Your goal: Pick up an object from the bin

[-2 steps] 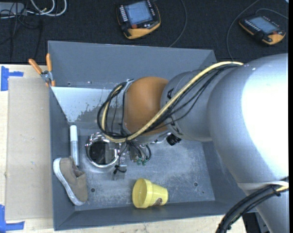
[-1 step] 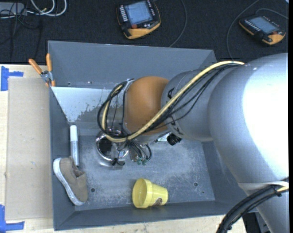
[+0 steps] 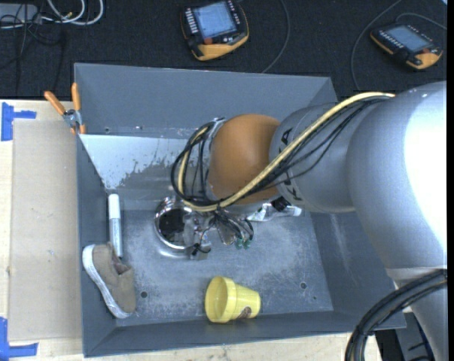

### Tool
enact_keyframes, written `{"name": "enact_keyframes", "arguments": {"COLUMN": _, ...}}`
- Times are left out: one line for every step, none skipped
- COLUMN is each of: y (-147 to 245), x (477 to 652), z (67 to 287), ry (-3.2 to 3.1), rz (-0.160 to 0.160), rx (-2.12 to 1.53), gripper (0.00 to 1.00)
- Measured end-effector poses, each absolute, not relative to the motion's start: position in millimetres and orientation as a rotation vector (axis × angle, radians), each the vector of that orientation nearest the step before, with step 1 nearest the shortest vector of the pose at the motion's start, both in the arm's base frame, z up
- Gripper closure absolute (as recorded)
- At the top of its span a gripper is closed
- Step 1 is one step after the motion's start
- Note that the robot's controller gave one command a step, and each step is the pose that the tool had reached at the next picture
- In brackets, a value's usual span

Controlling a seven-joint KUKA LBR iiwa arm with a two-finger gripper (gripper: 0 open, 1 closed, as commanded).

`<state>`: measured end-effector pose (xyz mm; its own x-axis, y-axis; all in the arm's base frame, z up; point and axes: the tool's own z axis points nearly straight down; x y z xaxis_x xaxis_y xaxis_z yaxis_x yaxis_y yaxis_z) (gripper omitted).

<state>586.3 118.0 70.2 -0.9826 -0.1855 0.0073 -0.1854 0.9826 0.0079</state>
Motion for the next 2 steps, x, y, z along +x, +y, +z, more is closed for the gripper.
{"name": "enact_keyframes", "arguments": {"y": 138.4, "x": 583.5, "z": 172.5, "ry": -3.124, "rz": -0.014, "rx": 0.325, "gripper": 1.00}}
{"name": "enact_keyframes", "arguments": {"y": 141.9, "x": 570.2, "z": 331.6, "ry": -3.142, "rz": -0.016, "rx": 0.199, "gripper": 1.00}}
